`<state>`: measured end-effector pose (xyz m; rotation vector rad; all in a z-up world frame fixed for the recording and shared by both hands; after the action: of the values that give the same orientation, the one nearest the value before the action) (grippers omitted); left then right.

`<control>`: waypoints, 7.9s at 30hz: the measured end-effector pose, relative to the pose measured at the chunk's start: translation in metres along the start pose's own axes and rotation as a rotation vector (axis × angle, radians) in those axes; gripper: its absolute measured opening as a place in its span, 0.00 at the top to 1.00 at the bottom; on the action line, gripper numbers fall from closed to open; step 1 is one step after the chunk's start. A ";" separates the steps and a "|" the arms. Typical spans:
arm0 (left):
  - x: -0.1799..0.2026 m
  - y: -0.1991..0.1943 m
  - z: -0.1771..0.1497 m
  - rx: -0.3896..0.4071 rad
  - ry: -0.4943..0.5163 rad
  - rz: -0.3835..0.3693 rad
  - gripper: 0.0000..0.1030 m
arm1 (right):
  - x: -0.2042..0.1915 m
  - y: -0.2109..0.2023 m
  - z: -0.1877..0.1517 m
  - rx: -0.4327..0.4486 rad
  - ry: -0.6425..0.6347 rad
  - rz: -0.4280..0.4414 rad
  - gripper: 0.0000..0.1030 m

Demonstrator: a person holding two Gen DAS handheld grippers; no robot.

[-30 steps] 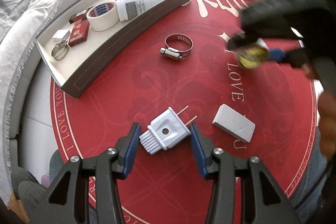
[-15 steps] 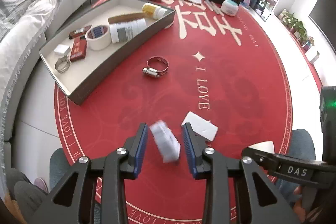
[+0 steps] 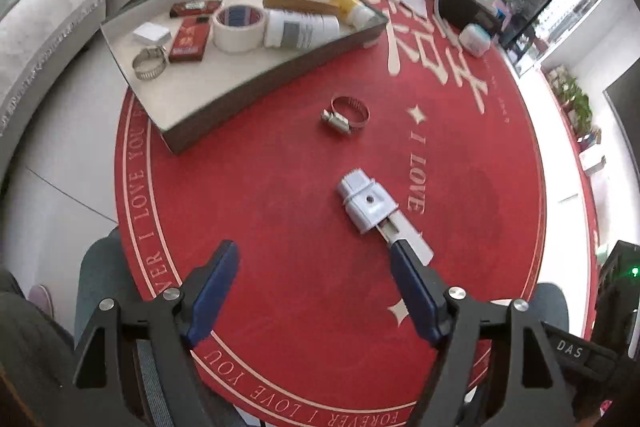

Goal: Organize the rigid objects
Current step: 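Carry the white plug and masking tape roll over the tray with both tools, then open both tools to drop the plug and tape roll into the tray, then move the left tool to the white foam block while the right tool approaches the hose clamp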

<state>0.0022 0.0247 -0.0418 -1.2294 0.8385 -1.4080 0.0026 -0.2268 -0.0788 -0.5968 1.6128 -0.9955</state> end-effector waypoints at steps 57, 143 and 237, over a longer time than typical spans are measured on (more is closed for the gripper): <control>0.046 -0.160 0.083 0.395 0.110 0.073 0.60 | -0.154 -0.122 0.046 0.333 -0.389 -0.013 0.51; -0.116 -0.038 0.184 0.202 -0.164 0.228 0.60 | -0.301 0.027 0.170 0.124 -0.510 -0.108 0.51; -0.079 -0.022 0.039 0.112 -0.029 0.221 0.00 | -0.228 0.082 0.120 0.098 -0.631 -0.378 0.54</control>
<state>0.0291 0.1104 -0.0314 -1.0370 0.8372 -1.2384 0.1898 -0.0378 -0.0333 -1.0519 0.9049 -1.0144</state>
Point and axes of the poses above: each gripper's, at about its wrist camera, not at the fingertips, and y roughly the way its jaws point, x to its right, z to its top, the point moved 3 cm from there along y, roughly the way its jaws point, and after that the axes turned 9 degrees about -x, right-handed, at the moved point
